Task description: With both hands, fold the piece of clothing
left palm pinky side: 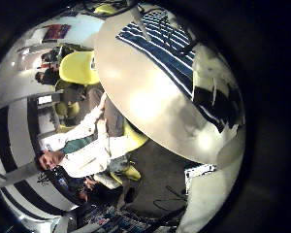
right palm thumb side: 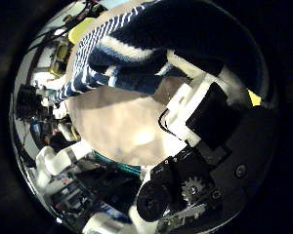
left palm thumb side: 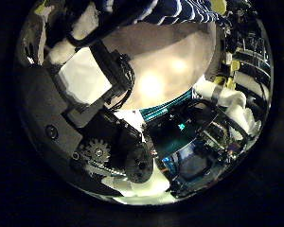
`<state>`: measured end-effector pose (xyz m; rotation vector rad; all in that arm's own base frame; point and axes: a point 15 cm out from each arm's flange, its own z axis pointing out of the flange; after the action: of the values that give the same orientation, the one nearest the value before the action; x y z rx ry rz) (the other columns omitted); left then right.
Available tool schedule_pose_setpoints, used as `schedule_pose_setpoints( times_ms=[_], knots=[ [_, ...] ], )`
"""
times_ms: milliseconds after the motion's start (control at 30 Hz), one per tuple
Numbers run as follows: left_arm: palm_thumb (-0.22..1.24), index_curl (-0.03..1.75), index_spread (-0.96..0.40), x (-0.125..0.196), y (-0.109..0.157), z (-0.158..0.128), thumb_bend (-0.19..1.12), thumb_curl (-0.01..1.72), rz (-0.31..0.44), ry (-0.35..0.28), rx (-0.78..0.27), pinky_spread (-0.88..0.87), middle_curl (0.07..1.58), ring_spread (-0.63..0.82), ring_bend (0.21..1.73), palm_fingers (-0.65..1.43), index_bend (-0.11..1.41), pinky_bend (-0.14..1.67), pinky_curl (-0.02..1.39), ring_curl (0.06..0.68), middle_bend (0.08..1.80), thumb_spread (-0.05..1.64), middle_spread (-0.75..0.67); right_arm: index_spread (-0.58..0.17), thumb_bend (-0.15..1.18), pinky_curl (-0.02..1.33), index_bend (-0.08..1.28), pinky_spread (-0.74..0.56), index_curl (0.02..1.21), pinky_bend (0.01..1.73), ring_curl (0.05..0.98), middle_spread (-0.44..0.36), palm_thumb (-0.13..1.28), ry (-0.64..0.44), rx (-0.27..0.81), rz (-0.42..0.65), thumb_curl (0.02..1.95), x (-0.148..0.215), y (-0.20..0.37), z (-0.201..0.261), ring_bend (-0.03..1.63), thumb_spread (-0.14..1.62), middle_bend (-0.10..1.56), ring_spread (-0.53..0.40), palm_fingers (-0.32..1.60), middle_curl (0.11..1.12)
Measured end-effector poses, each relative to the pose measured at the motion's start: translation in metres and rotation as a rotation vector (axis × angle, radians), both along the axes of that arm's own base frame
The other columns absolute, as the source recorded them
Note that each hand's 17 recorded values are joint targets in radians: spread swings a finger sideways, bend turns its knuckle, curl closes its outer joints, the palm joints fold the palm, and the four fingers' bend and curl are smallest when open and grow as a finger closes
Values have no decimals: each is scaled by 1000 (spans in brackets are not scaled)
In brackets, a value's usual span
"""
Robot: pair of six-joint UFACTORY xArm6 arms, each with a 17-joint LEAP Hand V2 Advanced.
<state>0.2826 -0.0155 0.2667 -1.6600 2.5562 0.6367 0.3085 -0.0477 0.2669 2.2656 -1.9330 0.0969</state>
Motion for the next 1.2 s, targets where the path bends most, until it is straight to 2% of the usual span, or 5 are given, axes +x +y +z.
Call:
schedule_pose_setpoints(
  times_ms=[400,700,900,1000,1200],
  knots=[
    [763,1382,-649,-28,2,59,-12,538,31,59,-12,-701,975,-515,1206,985,170,1003,651,510,855,1155,-646,-349,-6,949,1036,-162,935,1332,787,-174,965,-59,31,-2,476,-28,7,60,1415,1375,1299,-239,963,895],
    [766,1390,-637,-43,8,107,-13,541,52,58,-15,-703,975,-518,1205,997,170,994,651,510,857,1153,-651,-346,-7,1020,1012,-160,976,1297,791,-167,969,-101,31,-13,486,-36,6,99,1415,1362,1308,-234,976,885],
    [770,1397,-632,0,13,118,-12,544,78,18,-1,-703,975,-518,1203,1003,171,990,652,511,852,1154,-654,-345,-9,1048,1002,-163,989,1272,790,-168,962,-104,30,-9,493,-8,5,99,1408,1347,1303,-232,992,880],
    [770,1399,-628,37,13,102,-13,546,89,19,1,-703,979,-514,1209,993,170,983,652,514,849,1154,-654,-344,-7,1060,1002,-172,997,1256,791,-171,972,-80,31,-2,504,25,5,80,1403,1329,1299,-232,1001,878],
    [780,1405,-621,101,13,49,-10,549,120,87,7,-700,989,-511,1214,963,172,967,660,520,859,1157,-654,-343,-5,1075,992,-183,1007,1236,794,-173,985,-13,30,15,521,92,3,34,1384,1314,1293,-234,1007,876]
  ],
)
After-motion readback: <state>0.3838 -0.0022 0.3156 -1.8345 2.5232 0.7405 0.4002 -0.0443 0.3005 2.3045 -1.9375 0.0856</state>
